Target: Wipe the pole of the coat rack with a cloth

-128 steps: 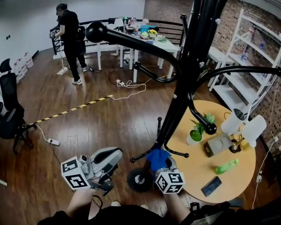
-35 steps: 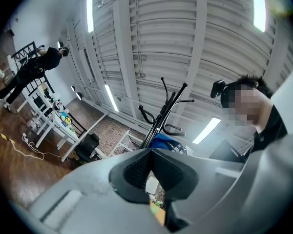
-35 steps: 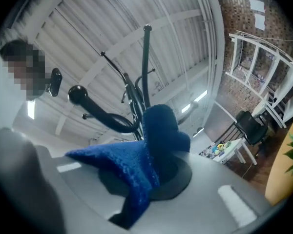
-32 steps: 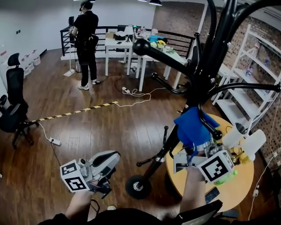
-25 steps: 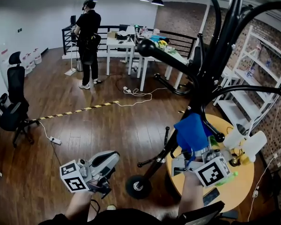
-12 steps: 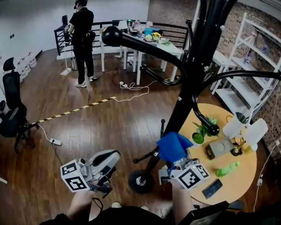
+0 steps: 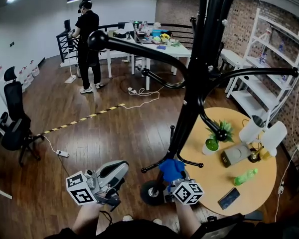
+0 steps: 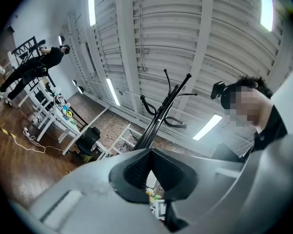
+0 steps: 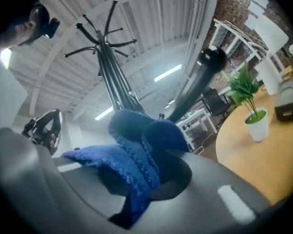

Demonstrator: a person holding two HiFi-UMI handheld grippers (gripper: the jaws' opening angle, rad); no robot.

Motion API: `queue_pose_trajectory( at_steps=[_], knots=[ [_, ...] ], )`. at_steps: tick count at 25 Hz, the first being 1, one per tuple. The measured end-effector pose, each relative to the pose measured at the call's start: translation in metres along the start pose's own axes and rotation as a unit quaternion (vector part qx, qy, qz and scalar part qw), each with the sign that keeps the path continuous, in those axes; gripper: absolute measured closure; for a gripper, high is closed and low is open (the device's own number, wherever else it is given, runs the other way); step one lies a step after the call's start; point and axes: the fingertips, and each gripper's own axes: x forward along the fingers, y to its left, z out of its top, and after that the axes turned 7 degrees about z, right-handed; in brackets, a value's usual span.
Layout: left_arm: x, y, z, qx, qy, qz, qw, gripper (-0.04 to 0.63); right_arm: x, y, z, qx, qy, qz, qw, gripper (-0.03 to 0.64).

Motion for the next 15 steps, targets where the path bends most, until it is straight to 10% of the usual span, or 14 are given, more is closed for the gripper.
queue_pose_trajectory(
  at_steps=[15],
  knots=[
    [-0.002,-0.006,0.002,0.006,0.001,-0.001,1.0000,0.593,0.001,0.016,0.029,0.064,-0.018,-0.002,0.998,0.592]
  ],
)
